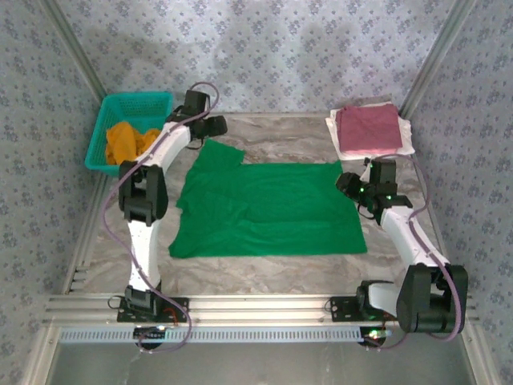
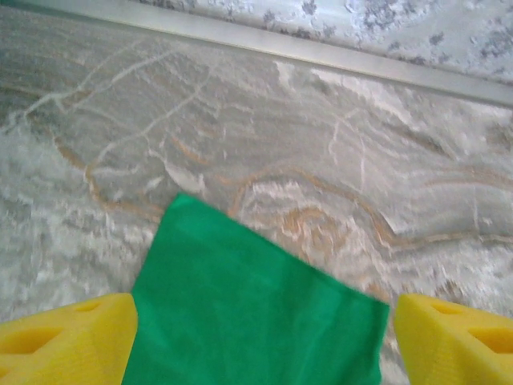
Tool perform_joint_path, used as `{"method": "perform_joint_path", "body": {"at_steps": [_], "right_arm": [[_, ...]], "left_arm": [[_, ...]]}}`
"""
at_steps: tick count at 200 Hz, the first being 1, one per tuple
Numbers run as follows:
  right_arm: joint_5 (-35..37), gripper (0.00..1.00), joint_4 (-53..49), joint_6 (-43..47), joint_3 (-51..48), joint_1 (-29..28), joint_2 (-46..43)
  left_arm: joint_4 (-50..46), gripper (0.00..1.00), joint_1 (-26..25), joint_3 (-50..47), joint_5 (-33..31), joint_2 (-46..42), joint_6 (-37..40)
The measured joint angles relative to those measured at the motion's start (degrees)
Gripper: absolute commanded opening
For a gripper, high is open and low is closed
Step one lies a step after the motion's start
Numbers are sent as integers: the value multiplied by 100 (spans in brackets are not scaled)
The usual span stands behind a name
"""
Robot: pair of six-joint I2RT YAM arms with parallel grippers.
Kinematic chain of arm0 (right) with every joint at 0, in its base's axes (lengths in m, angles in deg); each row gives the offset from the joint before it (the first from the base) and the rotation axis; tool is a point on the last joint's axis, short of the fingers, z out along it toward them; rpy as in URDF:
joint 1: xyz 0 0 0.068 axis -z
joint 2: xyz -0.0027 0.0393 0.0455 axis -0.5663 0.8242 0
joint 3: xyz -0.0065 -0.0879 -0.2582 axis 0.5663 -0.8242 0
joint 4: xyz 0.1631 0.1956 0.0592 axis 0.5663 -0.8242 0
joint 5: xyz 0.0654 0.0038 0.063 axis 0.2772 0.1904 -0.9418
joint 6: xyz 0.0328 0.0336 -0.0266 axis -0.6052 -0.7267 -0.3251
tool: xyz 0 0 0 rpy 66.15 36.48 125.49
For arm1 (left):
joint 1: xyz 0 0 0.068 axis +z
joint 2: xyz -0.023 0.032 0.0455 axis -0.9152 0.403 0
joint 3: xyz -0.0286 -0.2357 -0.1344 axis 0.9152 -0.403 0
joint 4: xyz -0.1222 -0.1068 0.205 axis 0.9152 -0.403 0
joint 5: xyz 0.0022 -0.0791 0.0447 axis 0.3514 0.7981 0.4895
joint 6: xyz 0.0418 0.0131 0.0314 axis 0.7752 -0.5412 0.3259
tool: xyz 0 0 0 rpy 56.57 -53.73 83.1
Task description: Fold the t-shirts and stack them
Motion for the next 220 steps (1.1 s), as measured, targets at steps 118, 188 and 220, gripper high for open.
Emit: {"method": "perform_joint_path", "body": {"at_steps": [118,188,220], "right_arm": [[-125,44,-42,109,0,28,-417],[-140,45,-83,127,0,66,-479],[-142,45,-79,164,0,127,-407]], "left_arm": [[-1679,73,120,2811,-116,2288,199],[-1746,22,120,2959,-70,2538,271],[-1733,8,120,3045,-70,2594,337]]}}
